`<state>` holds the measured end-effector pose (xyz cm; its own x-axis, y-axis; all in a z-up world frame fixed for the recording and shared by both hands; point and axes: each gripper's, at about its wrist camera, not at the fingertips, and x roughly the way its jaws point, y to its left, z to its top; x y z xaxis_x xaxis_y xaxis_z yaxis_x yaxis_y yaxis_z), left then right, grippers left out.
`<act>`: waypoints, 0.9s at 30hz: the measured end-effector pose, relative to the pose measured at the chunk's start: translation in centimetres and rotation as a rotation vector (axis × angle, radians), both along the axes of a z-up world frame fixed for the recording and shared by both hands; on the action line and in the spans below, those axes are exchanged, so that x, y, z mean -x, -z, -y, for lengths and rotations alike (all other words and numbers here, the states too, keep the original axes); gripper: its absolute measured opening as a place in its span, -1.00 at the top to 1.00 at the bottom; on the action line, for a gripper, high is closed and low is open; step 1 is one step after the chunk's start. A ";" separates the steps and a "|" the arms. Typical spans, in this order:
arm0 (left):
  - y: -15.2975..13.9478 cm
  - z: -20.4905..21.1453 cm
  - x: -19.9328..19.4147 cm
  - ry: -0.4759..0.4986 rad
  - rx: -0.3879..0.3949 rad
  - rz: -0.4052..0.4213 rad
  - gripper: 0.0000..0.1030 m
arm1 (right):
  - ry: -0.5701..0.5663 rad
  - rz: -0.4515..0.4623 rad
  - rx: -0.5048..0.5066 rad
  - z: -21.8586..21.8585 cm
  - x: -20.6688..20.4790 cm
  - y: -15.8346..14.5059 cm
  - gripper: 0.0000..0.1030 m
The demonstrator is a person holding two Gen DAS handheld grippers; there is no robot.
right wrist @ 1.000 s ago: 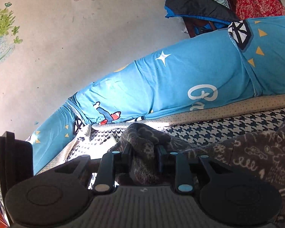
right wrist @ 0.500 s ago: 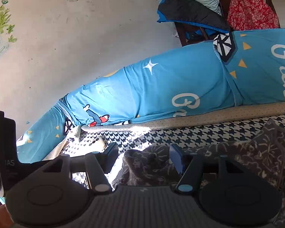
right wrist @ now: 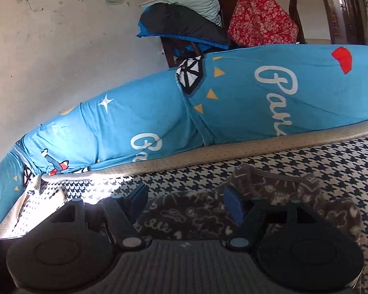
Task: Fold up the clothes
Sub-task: 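Lay the grey garment down in front of the left gripper with the right gripper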
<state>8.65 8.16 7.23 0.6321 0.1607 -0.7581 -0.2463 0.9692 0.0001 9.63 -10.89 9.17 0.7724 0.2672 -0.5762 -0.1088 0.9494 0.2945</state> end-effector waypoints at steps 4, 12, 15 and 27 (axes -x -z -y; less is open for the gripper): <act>0.8 1.1 -0.2 0.038 -0.010 0.009 -1.00 | 0.057 -0.030 -0.011 3.6 -0.4 0.4 -0.44; 2.6 2.3 -1.3 0.084 -0.030 -0.026 -1.00 | 0.120 -0.071 -0.035 8.3 -1.6 1.4 -0.46; 3.1 2.0 -1.9 0.083 -0.026 -0.037 -1.00 | 0.126 -0.081 -0.015 9.1 -2.2 1.7 -0.46; 5.4 1.4 -3.1 0.085 -0.024 -0.121 -1.00 | 0.155 -0.159 0.053 11.6 -5.0 5.2 -0.56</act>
<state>11.75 6.75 1.81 0.5483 0.1297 -0.8261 -0.1602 0.9859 0.0485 14.59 -22.48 3.98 0.7003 0.1187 -0.7039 0.0831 0.9658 0.2456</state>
